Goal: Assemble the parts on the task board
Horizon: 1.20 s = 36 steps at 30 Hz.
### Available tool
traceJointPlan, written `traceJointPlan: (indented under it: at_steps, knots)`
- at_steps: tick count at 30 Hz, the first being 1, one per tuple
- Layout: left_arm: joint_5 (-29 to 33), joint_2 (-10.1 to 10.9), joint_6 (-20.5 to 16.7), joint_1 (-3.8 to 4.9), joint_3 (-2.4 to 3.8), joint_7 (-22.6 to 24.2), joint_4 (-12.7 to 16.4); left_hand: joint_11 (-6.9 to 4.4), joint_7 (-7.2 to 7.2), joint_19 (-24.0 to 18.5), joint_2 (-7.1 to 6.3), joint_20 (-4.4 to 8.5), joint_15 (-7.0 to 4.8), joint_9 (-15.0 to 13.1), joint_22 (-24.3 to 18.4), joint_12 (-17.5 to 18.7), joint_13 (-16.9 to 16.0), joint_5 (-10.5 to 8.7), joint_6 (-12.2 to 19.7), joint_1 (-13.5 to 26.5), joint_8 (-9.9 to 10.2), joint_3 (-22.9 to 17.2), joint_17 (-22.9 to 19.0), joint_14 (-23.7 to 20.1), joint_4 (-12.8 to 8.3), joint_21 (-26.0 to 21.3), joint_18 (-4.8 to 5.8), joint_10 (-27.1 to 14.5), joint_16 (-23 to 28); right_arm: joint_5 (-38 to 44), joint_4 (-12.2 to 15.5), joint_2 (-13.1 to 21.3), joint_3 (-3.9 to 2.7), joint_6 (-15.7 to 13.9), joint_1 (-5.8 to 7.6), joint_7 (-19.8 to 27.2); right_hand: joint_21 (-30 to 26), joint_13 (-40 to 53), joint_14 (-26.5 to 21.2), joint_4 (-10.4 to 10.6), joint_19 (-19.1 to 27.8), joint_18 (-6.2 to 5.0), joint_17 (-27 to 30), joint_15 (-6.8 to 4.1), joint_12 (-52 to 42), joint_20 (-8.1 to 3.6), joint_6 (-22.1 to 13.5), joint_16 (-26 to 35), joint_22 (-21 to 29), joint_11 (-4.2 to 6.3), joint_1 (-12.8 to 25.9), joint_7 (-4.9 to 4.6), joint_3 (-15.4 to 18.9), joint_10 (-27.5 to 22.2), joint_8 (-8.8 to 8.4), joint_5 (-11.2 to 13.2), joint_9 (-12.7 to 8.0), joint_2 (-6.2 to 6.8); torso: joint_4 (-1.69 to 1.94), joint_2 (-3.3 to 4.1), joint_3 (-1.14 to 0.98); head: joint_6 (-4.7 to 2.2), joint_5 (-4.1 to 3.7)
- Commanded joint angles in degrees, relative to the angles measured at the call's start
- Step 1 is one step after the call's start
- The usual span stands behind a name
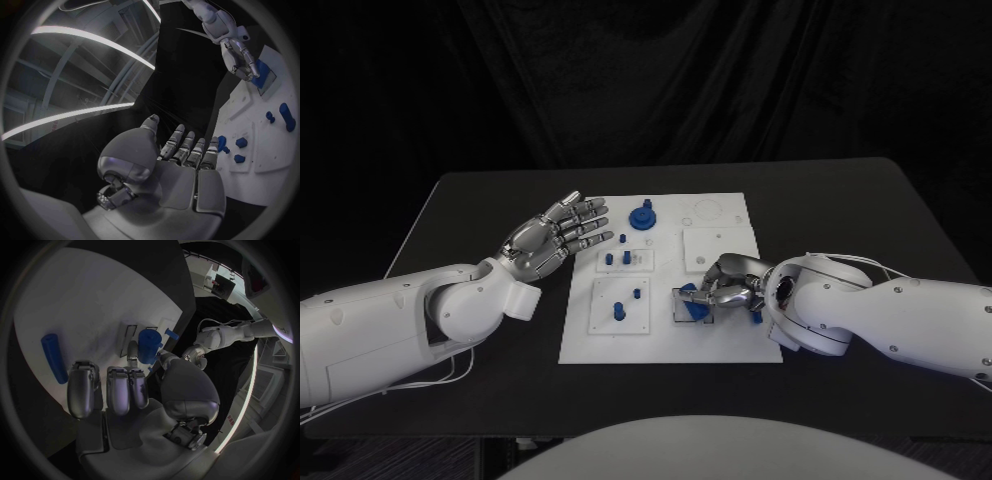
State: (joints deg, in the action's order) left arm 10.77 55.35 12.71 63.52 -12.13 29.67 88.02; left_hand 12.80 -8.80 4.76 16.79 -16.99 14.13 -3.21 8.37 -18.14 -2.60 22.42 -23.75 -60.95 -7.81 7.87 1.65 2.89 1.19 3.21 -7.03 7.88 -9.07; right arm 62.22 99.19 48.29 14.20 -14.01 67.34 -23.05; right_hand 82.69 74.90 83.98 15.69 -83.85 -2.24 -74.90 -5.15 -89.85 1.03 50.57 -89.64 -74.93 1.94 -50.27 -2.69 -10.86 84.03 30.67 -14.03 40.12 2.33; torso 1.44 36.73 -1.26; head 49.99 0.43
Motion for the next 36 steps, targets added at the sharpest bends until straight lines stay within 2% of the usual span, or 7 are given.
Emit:
traceJointPlan:
  at_steps: [1, 7, 10, 14, 25, 28, 36]
  knots:
    - [-0.02, -0.06, 1.06, -0.15, 0.04, 0.43, 0.02, 0.29, -5.25, 0.41, -0.09, 0.13, 0.26, -0.02, 0.06, -0.2, -0.06, 0.25, 0.2, -0.52, -0.33, -0.33, 0.06, 0.1, 0.03, 0.28, 0.71, 0.13, -0.36, -0.06, -0.02, -0.12, -0.03, 0.24, -0.02, -0.58, -0.28, 15.1, 5.64, 0.05, -2.55, 0.11, -13.1, 0.29, -0.15, 0.44, 0.39, 0.39, -12.24, -0.56, 0.55, 0.04, 0.49, 5.97, -0.31, 0.66, -0.11, 0.0, -0.01, 0.01, -0.01, 0.01, -0.02]
    - [-0.02, 0.04, 0.97, -0.21, 0.04, 0.41, 0.04, 0.21, -5.2, 0.45, -0.08, 0.12, 0.32, -0.01, 0.1, -0.22, -0.05, 0.27, 0.24, -0.49, -0.34, -0.42, 0.06, 0.09, 0.03, 0.31, 0.75, 0.07, -0.4, -0.06, -0.09, -0.12, -0.03, -0.26, -0.02, -0.39, -0.55, 15.1, 5.57, 0.37, -2.42, 0.04, -12.76, 0.32, -0.15, 0.47, 0.38, 0.52, -12.14, -0.61, 0.84, 0.0, 1.15, 5.97, -0.57, 1.65, -0.24, 0.03, -0.02, -0.03, -0.01, 0.01, 0.15]
    - [-0.02, 0.05, 0.93, -0.23, 0.04, 0.37, 0.04, 0.21, -5.2, 0.45, -0.08, 0.12, 0.32, -0.01, 0.1, -0.22, -0.05, 0.27, 0.24, -0.49, -0.34, -0.42, 0.06, 0.09, 0.03, 0.31, 0.75, 0.07, -0.4, -0.06, -0.12, -0.11, -0.03, -0.63, -0.02, -0.39, -0.75, 15.1, 5.54, 0.9, -2.33, 0.0, -12.6, 0.37, -0.15, 0.52, 0.53, 0.58, -12.08, -0.65, 2.01, -0.05, 2.05, 5.97, -0.88, 3.39, -0.42, -0.79, -0.01, -0.03, -0.01, 0.01, 0.15]
    - [-0.02, 0.04, 0.94, -0.25, 0.04, 0.36, 0.05, 0.21, -5.2, 0.45, -0.08, 0.12, 0.32, -0.01, 0.1, -0.22, -0.05, 0.27, 0.24, -0.49, -0.34, -0.42, 0.06, 0.09, 0.03, 0.31, 0.75, 0.07, -0.4, -0.06, -0.17, -0.14, -0.03, -1.11, -0.02, -0.28, -1.01, 15.1, 5.48, 1.0, -2.22, -0.07, -12.34, 0.38, -0.15, 0.54, 0.7, 0.67, -11.99, -0.67, 3.95, -0.06, 2.62, 5.97, -1.22, 2.05, -0.61, -2.77, 0.0, -0.03, -0.01, 0.01, 0.24]
    - [-0.02, 0.16, 0.91, -0.31, 0.04, 0.28, 0.09, 0.19, -5.18, 0.46, -0.07, 0.13, 0.34, -0.02, 0.11, -0.26, -0.06, 0.29, 0.22, -0.49, -0.36, -0.47, 0.06, 0.09, 0.01, 0.31, 0.77, 0.07, -0.42, -0.06, 0.61, 0.61, -0.04, -2.97, -0.02, 1.49, -1.03, 15.1, 5.51, 1.08, -2.24, -0.07, -12.44, 0.37, -0.15, 0.54, 1.07, 0.63, -12.0, -0.64, 5.62, -0.02, 3.5, 5.97, -1.33, 1.95, -0.71, -3.48, -0.01, 0.04, -0.01, 0.01, 0.44]
    - [-0.02, 0.14, 0.98, -0.33, 0.04, 0.23, 0.06, 0.19, -5.18, 0.46, -0.07, 0.13, 0.34, -0.02, 0.11, -0.26, -0.06, 0.29, 0.22, -0.49, -0.36, -0.47, 0.06, 0.09, 0.01, 0.31, 0.77, 0.07, -0.42, -0.06, 1.21, 1.15, -0.04, -4.75, -0.02, 2.92, -0.93, 15.1, 5.56, 1.04, -2.31, -0.04, -12.72, 0.27, -0.15, 0.45, 1.51, 0.52, -12.04, -0.53, 7.08, 0.11, 5.04, 5.97, -1.3, -1.04, -0.71, -3.62, -0.02, 0.04, -0.03, 0.01, 0.48]
    - [-0.02, 0.15, 1.08, -0.46, 0.04, 0.13, -0.01, 0.16, -5.15, 0.45, -0.05, 0.13, 0.34, -0.02, 0.08, -0.29, -0.06, 0.32, 0.23, -0.5, -0.38, -0.55, 0.06, 0.09, -0.01, 0.31, 0.79, 0.05, -0.44, -0.06, 3.39, 3.42, -0.06, -8.5, 0.01, 5.85, -0.61, 15.1, 5.66, 1.01, -2.49, 0.04, -13.18, 0.04, -0.15, 0.27, 2.52, 0.33, -12.16, -0.21, 6.6, 0.49, 6.01, 5.97, -0.31, -2.02, 0.1, -4.45, -0.04, -0.01, -0.04, 0.01, 0.78]
